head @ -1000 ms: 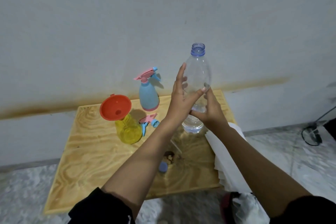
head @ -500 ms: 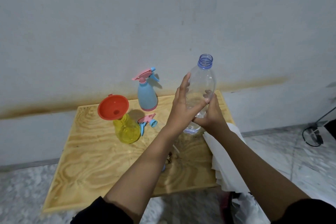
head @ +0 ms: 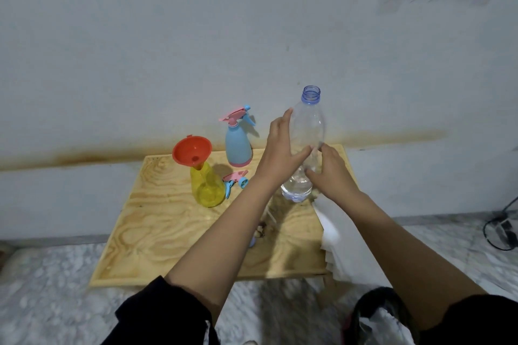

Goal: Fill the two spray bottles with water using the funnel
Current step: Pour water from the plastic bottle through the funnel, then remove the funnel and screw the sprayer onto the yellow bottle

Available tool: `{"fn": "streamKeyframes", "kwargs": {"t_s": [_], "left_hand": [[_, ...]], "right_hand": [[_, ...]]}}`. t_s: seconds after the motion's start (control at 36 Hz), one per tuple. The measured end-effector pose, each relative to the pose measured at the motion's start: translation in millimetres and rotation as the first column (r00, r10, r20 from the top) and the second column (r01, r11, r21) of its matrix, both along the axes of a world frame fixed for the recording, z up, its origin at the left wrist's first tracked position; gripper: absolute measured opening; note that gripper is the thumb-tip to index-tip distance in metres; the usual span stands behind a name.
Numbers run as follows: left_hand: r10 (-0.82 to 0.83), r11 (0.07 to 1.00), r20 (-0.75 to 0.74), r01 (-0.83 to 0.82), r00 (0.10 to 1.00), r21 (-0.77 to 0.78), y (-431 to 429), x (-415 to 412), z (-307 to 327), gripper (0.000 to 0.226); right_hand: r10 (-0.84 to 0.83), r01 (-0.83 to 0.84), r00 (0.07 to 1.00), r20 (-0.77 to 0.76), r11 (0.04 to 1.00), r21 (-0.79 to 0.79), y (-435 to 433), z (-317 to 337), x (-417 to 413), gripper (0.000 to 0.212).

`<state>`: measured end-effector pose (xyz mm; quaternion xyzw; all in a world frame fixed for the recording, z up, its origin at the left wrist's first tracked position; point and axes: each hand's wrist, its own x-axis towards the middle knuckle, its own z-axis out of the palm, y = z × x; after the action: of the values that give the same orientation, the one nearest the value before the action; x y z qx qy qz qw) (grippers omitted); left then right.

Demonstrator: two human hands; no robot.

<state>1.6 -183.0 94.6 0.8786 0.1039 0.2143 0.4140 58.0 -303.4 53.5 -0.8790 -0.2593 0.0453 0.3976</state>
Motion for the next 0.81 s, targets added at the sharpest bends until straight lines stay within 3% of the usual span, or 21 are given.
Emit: {"fn": "streamKeyframes", "kwargs": {"t_s": [0.19,0.39,0.53,0.67,0.81], "left_hand": [[0.044,0.994,-0.138,-0.030,0.989,0.102,-3,-20,10,0.067],[0.157,0.980,-0.347,-0.103,0.924,0.170,11,-68,-25,0.055],[0.303,0.953,-0.330,-0.274,0.894,0.133,36,-109,-53,0.042],[0.468,0.883,-0.362,-0.437,0.806,0.169,71,-131,-68,0.056],[0.492,0.870,-0.306,-0.473,0.815,0.138,110,-131,-71,0.068]], "right_hand": [[0.033,-0.033,0.999,0.003,0.995,-0.094,-15,10,-20,0.052],[0.084,-0.086,0.996,-0.029,0.991,-0.100,-12,-1,-51,0.041],[0.154,-0.156,0.988,-0.026,0.983,-0.093,15,-4,-71,0.043],[0.212,-0.212,0.977,-0.012,0.977,-0.032,60,4,-86,0.052],[0.252,-0.252,0.968,-0.003,0.967,0.038,115,15,-95,0.068]]}}
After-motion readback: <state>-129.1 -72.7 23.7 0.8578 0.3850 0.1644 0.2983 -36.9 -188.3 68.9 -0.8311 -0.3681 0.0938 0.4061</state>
